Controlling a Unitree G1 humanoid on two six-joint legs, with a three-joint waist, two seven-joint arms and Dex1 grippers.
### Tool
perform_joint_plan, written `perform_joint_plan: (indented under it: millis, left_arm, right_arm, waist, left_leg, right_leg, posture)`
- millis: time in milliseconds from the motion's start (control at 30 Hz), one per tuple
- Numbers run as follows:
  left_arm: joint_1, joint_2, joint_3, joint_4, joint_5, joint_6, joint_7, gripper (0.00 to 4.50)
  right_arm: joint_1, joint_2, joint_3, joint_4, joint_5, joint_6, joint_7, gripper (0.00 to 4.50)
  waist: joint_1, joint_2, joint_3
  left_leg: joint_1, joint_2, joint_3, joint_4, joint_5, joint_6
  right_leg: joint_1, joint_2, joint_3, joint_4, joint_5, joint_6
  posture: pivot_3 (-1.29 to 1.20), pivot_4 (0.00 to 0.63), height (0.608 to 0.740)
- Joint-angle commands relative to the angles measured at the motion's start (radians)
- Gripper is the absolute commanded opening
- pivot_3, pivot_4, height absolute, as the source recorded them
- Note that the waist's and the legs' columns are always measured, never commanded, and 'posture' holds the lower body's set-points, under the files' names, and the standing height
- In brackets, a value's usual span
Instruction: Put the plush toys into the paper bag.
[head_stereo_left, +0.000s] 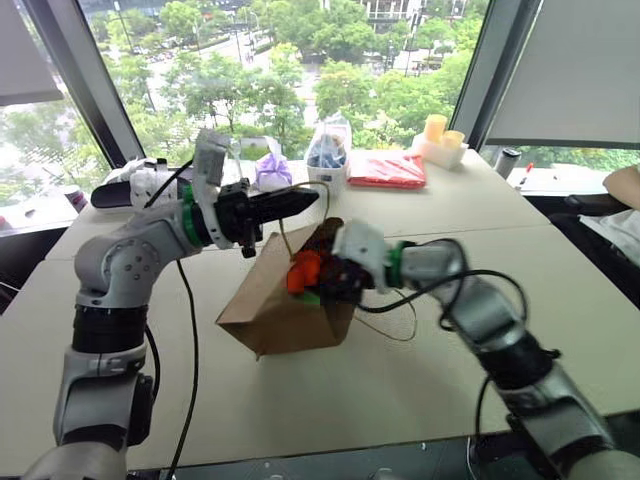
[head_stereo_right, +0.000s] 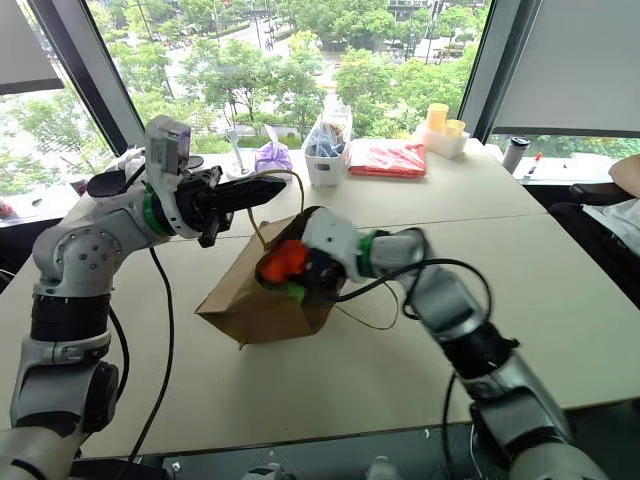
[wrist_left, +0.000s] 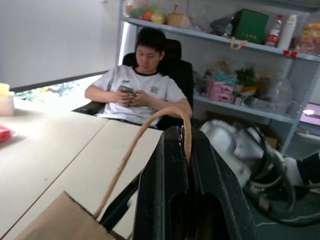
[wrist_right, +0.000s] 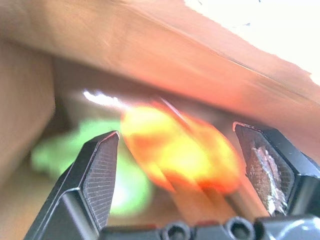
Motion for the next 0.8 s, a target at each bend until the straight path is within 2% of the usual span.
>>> perform_joint_plan:
  millis: [33, 233, 433, 633, 800]
  left_arm:
    - [-0.016, 0.006, 0.022, 0.004, 0.013, -0.039, -0.016, 0.0]
    - [-0.023, 0.001, 0.021, 0.027, 0.029, -0.06, -0.03, 0.0]
    - [-0.03, -0.008, 0.015, 0.049, 0.045, -0.085, -0.042, 0.0]
    - [-0.032, -0.013, 0.014, 0.052, 0.052, -0.09, -0.049, 0.0]
    - [-0.029, -0.016, 0.011, 0.048, 0.057, -0.095, -0.047, 0.0]
  right_arm:
    - [0.032, -0.07, -0.15, -0.15, 0.108, 0.129, 0.021, 3.93]
    - [0.185, -0.197, -0.229, -0.208, 0.129, 0.192, 0.004, 3.93]
    - [0.365, -0.104, -0.271, -0.21, 0.223, 0.262, -0.066, 3.93]
    - [0.443, -0.057, -0.175, -0.193, 0.194, 0.23, -0.128, 3.93]
    - [0.42, -0.014, -0.065, -0.103, 0.116, 0.158, -0.186, 3.93]
  waist:
    - [-0.003, 0.0, 0.0]
    - [-0.003, 0.0, 0.0]
    - [-0.002, 0.0, 0.0]
    - [-0.003, 0.0, 0.0]
    - [-0.003, 0.0, 0.0]
  left_leg:
    - [0.0, 0.0, 0.0, 0.0, 0.0, 0.0]
    - [0.001, 0.001, 0.001, 0.0, 0.0, 0.001]
    - [0.001, 0.001, 0.002, 0.0, 0.0, 0.001]
    - [0.001, 0.001, 0.002, 0.0, 0.0, 0.001]
    - [0.001, 0.001, 0.002, 0.0, 0.0, 0.001]
  right_leg:
    - [0.0, 0.0, 0.0, 0.0, 0.0, 0.0]
    - [0.0, 0.001, 0.0, 0.0, 0.0, 0.0]
    - [0.001, 0.0, 0.0, -0.001, 0.0, 0.0]
    - [0.001, 0.0, 0.0, -0.001, 0.0, 0.0]
    - [0.001, 0.0, 0.0, -0.001, 0.0, 0.0]
  posture:
    - [0.0, 0.15, 0.74]
    - [0.0, 0.15, 0.74]
    - [0.0, 0.15, 0.74]
    - [0.0, 0.15, 0.74]
    - [0.0, 0.15, 0.74]
